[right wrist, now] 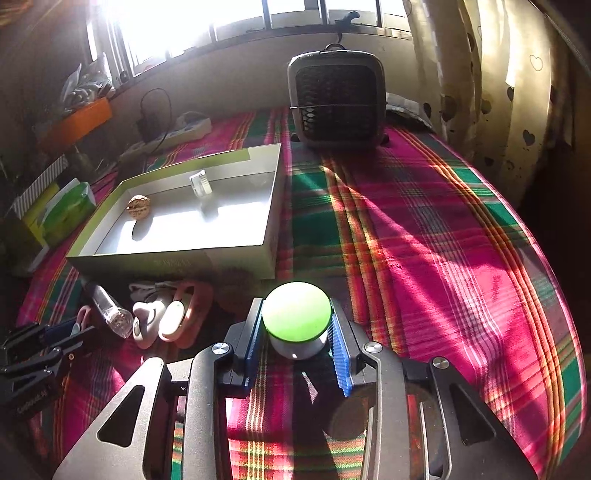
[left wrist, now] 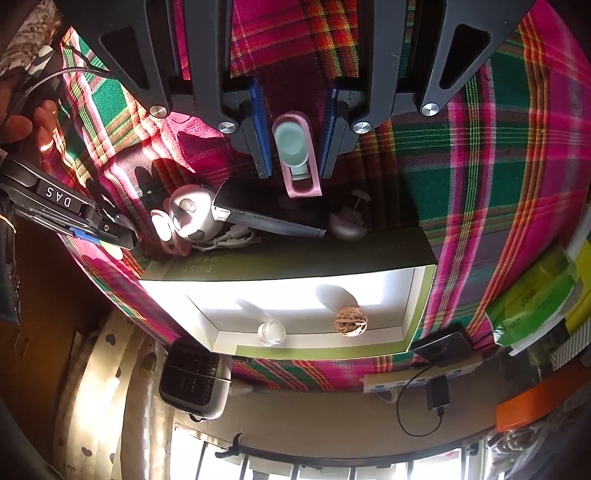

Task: Organize objects
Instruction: 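Close left tool on the pink-and-teal clip and lift it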

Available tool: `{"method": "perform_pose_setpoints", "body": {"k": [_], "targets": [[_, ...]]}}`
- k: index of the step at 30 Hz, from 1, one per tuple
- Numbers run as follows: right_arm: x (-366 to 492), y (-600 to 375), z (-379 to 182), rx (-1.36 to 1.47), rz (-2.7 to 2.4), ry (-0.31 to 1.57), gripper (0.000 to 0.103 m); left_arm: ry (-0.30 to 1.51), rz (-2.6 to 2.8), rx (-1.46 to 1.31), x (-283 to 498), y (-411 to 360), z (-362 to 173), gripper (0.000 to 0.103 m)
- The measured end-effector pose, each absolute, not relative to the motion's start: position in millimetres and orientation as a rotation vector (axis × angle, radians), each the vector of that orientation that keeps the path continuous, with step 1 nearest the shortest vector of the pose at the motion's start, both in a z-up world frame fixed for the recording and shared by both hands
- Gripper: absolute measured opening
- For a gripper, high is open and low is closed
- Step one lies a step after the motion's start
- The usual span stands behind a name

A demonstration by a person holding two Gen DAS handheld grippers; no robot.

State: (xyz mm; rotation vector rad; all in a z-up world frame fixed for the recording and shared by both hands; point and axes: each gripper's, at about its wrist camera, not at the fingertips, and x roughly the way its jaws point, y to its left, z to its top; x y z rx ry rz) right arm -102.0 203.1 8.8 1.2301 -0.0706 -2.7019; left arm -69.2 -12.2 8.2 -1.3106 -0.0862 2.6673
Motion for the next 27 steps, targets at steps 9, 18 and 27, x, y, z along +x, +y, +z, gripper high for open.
{"method": "perform_pose_setpoints", "body": {"k": [9, 18, 27], "targets": [[-101.1, 203.5, 9.2, 1.227, -2.704, -0.074, 0.035, -0.112, 2.68, -1.316, -69.4, -14.6, 8.0, 0.016], [-99.8, 204.0, 9.9, 1.222, -2.703, -0.071, 0.034, -0.116, 2.68, -1.318, -69.2, -15.0, 8.6, 0.016], [-98.3, 203.7, 9.9, 1.219, -2.705, -0.07, 0.034, -0.116, 2.68, -1.32, -69.2, -15.1, 9.2, 0.016]]}}
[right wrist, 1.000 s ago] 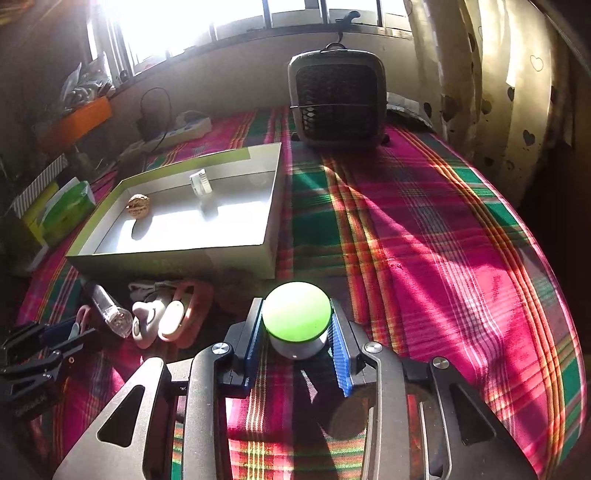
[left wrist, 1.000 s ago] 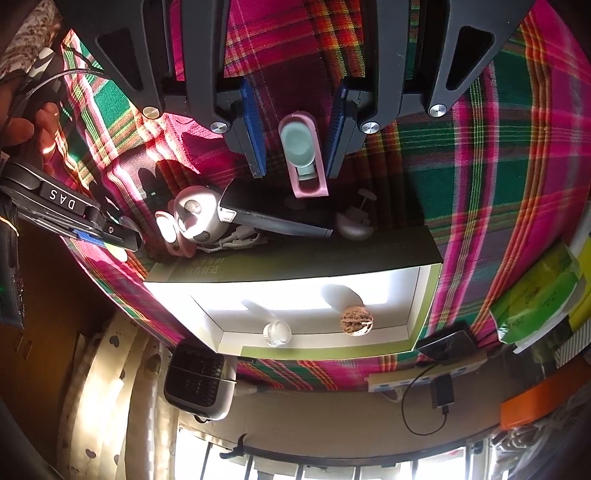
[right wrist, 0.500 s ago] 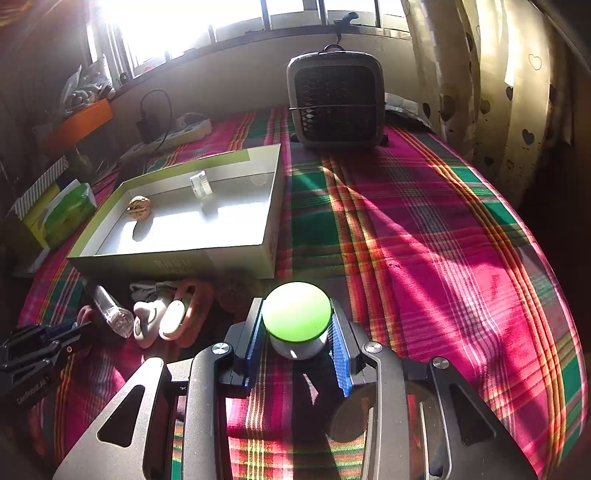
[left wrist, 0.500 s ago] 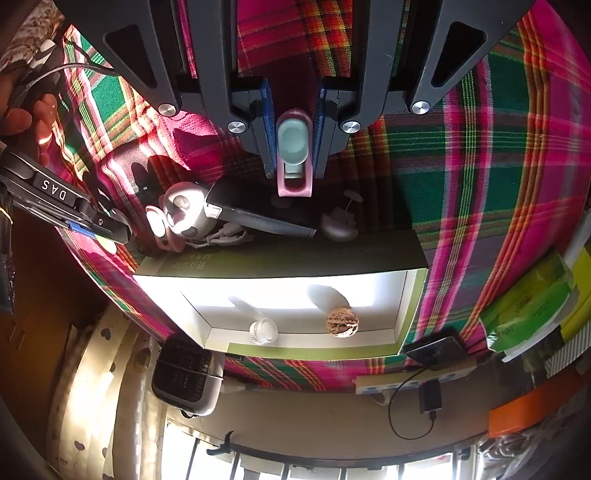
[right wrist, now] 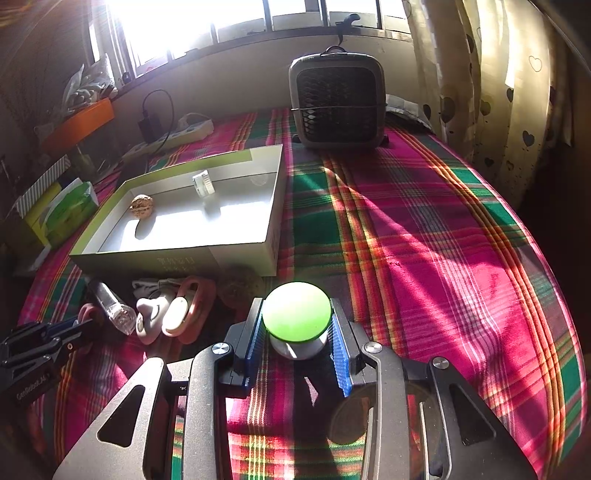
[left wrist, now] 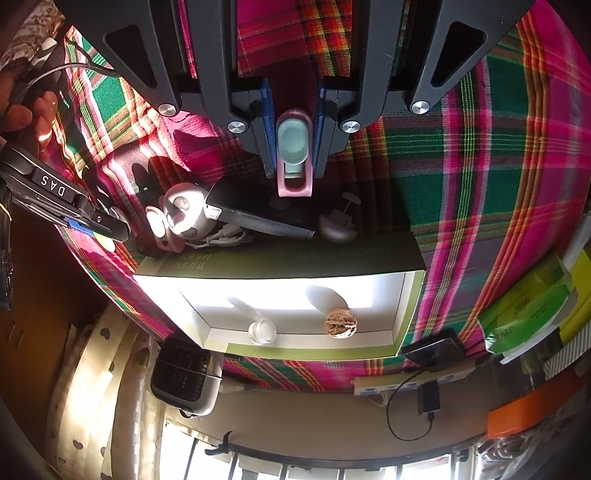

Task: Organize objects
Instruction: 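Close left tool on the pink-and-teal clip and lift it, then carry the pink clip and green-lidded jar with both tools into the box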

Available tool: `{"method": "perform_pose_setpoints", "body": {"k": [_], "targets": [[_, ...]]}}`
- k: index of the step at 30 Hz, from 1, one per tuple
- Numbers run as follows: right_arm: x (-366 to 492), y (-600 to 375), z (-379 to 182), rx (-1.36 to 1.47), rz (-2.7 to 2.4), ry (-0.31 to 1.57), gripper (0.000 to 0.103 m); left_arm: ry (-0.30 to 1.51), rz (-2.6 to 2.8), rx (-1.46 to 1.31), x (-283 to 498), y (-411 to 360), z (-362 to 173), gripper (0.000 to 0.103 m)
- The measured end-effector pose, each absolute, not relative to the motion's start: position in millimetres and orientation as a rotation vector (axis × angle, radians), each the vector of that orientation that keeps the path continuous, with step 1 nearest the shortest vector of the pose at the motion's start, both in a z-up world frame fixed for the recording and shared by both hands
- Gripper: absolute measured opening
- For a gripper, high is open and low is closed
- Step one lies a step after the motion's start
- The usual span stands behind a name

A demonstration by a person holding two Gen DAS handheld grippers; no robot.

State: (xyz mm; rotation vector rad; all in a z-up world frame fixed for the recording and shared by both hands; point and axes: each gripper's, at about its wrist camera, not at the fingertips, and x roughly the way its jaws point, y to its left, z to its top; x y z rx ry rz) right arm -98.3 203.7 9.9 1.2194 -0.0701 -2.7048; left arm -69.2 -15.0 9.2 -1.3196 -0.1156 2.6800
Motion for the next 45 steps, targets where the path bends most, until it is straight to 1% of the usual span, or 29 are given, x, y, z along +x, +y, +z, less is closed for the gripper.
{"method": "perform_pose_setpoints", "body": {"k": [9, 23, 32, 45], "targets": [[-93.1, 202.3, 15.1, 1.198, -2.708, -0.065, 0.034, -0.126, 2.697, -1.312, -66.5, -20.7, 13.7, 0.016], [-92.2, 197.4, 44.0, 1.123, -2.695, -0.066, 0.034, -0.123, 2.687, -1.213, -71.0, -15.9, 48.8, 0.016], [-107.8, 184.2, 57.0, 1.088, -2.668, -0.044, 0.034, -0.144, 2.659, -1.19, -98.9, -13.1, 59.7, 0.016], [-153.2, 158.5, 61.1, 1.08, -2.617, 0.017, 0.034, -0.097, 2.646, -1.21, -153.1, -6.4, 59.2, 0.016]]}}
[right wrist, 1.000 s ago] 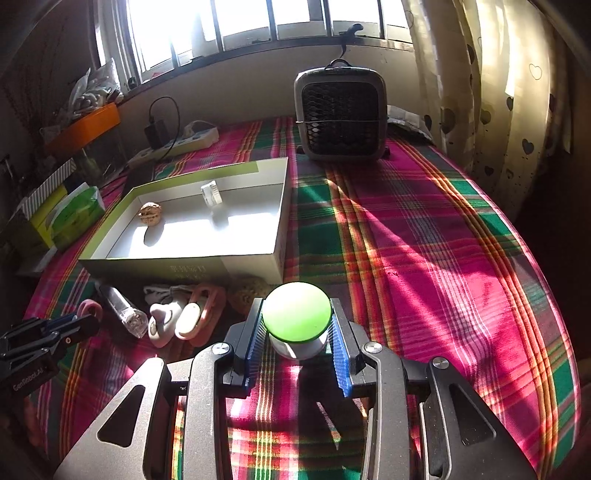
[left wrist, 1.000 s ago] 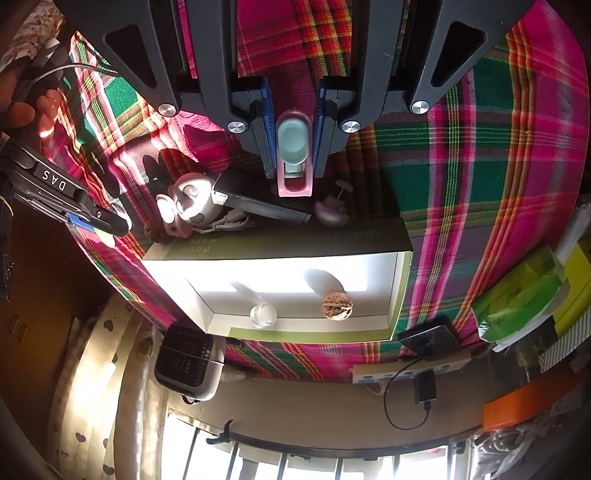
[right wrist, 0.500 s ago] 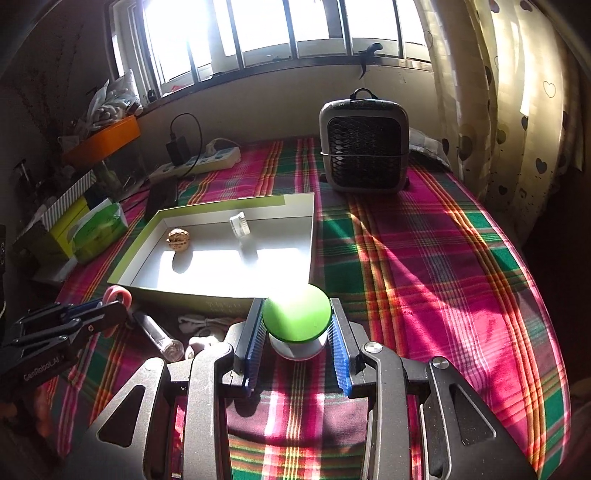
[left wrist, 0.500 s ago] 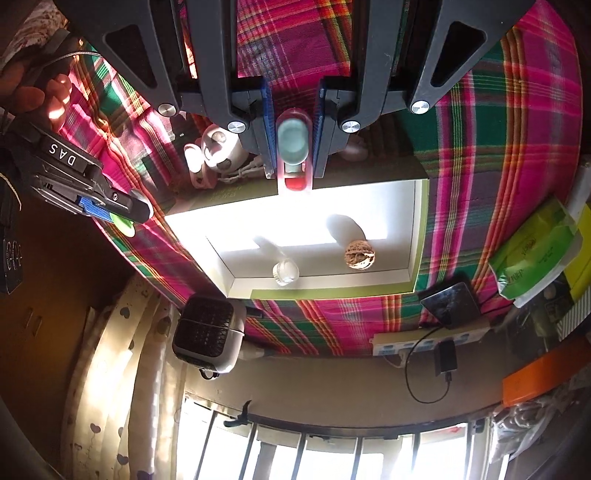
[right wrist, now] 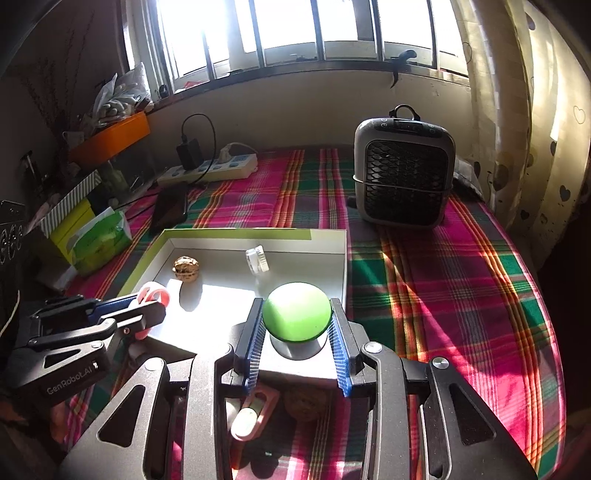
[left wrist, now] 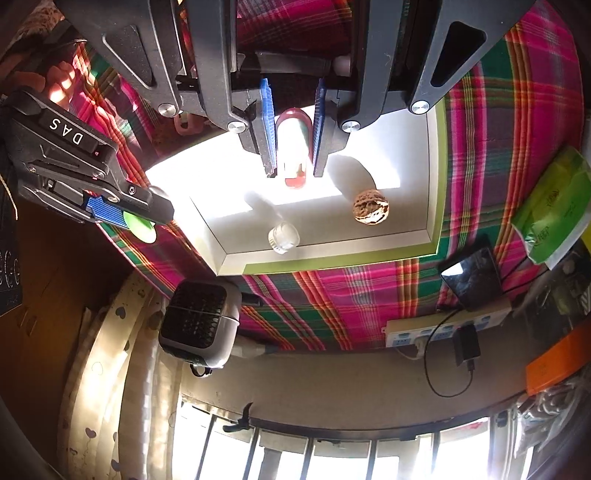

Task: Organize objects
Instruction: 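Carry the pink clip and green-lidded jar with both tools into the box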

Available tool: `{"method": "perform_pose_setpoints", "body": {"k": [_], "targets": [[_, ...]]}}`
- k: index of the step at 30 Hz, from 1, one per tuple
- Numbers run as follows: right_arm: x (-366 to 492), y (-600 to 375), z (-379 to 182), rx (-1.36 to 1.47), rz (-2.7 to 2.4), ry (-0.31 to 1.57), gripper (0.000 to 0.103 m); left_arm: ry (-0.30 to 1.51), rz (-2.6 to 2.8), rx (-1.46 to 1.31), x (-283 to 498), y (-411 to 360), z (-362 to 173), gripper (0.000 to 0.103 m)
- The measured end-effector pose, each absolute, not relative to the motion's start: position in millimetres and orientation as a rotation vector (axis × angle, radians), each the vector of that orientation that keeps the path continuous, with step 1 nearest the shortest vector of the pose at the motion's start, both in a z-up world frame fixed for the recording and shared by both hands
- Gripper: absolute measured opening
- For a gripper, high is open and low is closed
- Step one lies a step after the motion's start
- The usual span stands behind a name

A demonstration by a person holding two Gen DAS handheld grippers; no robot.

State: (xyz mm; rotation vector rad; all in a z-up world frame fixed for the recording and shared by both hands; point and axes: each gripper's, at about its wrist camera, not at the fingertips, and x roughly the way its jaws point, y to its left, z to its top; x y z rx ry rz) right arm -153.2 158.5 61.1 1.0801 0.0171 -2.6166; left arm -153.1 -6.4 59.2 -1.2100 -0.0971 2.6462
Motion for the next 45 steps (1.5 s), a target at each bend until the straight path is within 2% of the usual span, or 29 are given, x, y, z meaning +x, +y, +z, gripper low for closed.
{"method": "perform_pose_setpoints", "body": {"k": [18, 45], "targets": [[-222.7, 142.6, 32.5, 1.181, -2.551, 0.034, 0.034, -0.097, 2.611, -1.314, -222.9, -3.3, 36.6, 0.016], [-241.7, 136.2, 16.0, 1.223, -2.512, 0.039, 0.034, -0.067, 2.583, -1.377, -243.4, 3.5, 16.1, 0.016]]}}
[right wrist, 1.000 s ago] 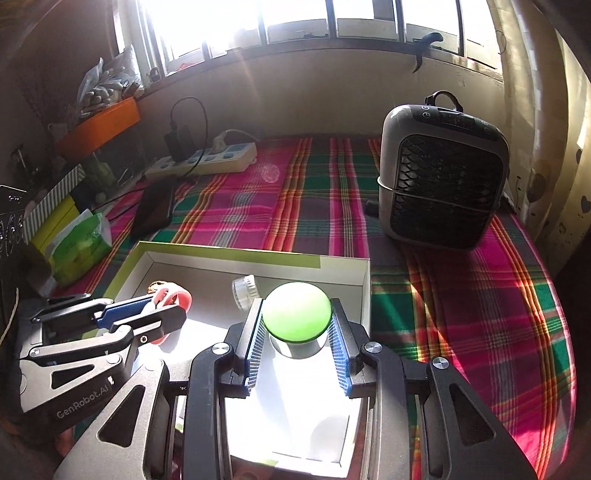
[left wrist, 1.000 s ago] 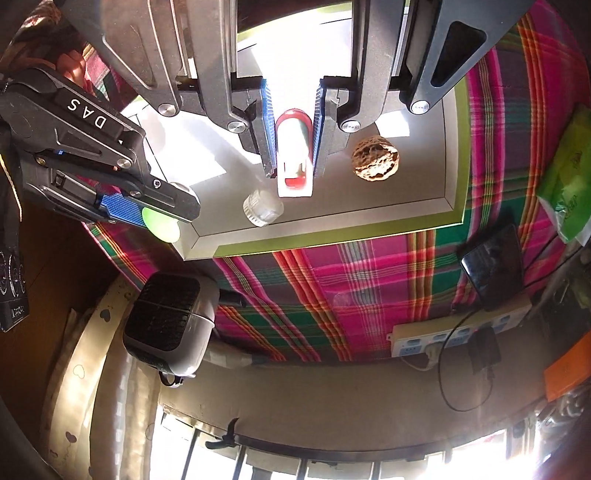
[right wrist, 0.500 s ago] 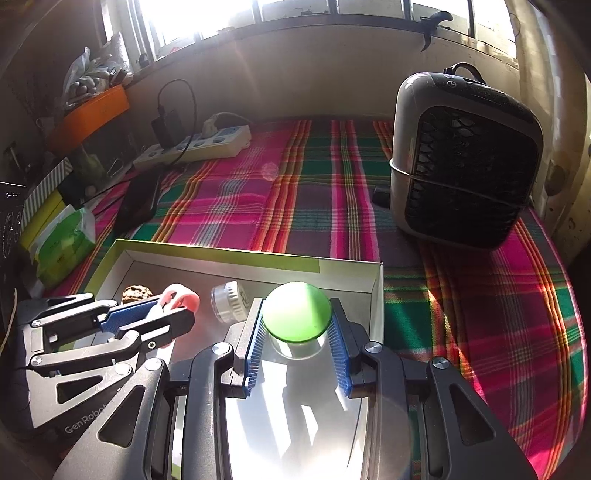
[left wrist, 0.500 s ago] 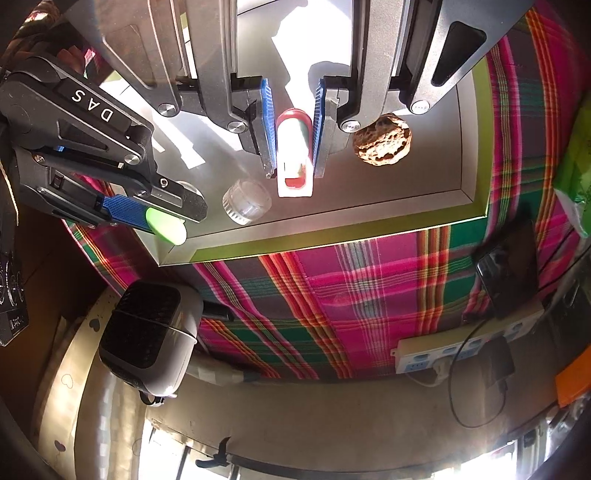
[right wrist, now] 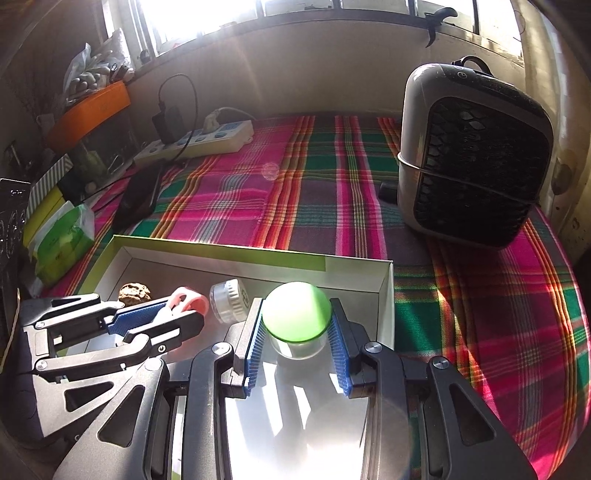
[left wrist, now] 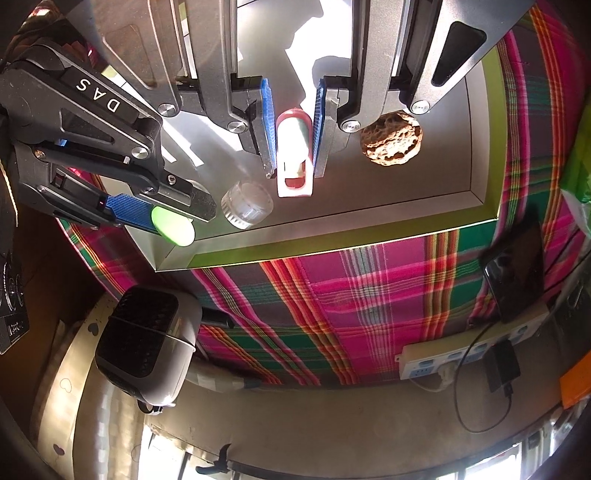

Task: Organize objects
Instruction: 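Carry the pink clip and green-lidded jar with both tools into the box, then open both tools to set the clip and jar down in the box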

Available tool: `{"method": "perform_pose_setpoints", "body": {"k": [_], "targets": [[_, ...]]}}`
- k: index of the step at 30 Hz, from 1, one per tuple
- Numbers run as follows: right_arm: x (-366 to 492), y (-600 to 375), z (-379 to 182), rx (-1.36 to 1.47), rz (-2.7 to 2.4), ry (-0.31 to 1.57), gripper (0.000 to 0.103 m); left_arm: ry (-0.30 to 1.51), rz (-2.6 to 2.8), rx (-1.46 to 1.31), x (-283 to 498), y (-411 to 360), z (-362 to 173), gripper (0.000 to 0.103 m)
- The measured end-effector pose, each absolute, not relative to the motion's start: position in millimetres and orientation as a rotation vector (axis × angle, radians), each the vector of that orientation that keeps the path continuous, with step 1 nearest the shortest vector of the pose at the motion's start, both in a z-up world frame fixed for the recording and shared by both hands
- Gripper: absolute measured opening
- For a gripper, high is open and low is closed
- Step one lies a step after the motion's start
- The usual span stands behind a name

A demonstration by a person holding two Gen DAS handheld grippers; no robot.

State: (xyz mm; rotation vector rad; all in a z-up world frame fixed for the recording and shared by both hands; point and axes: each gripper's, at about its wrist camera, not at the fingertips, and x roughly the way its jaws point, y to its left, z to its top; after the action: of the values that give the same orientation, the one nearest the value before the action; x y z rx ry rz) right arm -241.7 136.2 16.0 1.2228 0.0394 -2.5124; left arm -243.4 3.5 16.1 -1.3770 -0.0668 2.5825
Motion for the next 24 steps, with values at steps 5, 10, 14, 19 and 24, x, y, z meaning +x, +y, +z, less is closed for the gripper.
{"method": "perform_pose_setpoints", "body": {"k": [5, 10, 14, 19, 24], "targets": [[-241.7, 135.7, 15.6, 1.219, -2.515, 0.049, 0.035, -0.071, 2.583, -1.377, -243.8, 3.1, 16.5, 0.016], [-241.2, 136.0, 16.1, 1.221, -2.515, 0.052, 0.035, -0.06, 2.585, -1.38, -244.1, 4.9, 17.4, 0.016], [-241.6, 138.9, 16.6, 1.222, -2.517, 0.03, 0.035, -0.069, 2.586, -1.382, -243.4, 5.3, 17.8, 0.019], [-240.8, 139.6, 17.8, 1.218, -2.523, 0.012, 0.035, -0.078, 2.589, -1.363, -239.7, 4.3, 21.6, 0.023], [-237.2, 141.2, 22.7, 1.195, -2.536, -0.002, 0.044, -0.075, 2.593, -1.355, -235.5, 3.9, 25.5, 0.027]]}}
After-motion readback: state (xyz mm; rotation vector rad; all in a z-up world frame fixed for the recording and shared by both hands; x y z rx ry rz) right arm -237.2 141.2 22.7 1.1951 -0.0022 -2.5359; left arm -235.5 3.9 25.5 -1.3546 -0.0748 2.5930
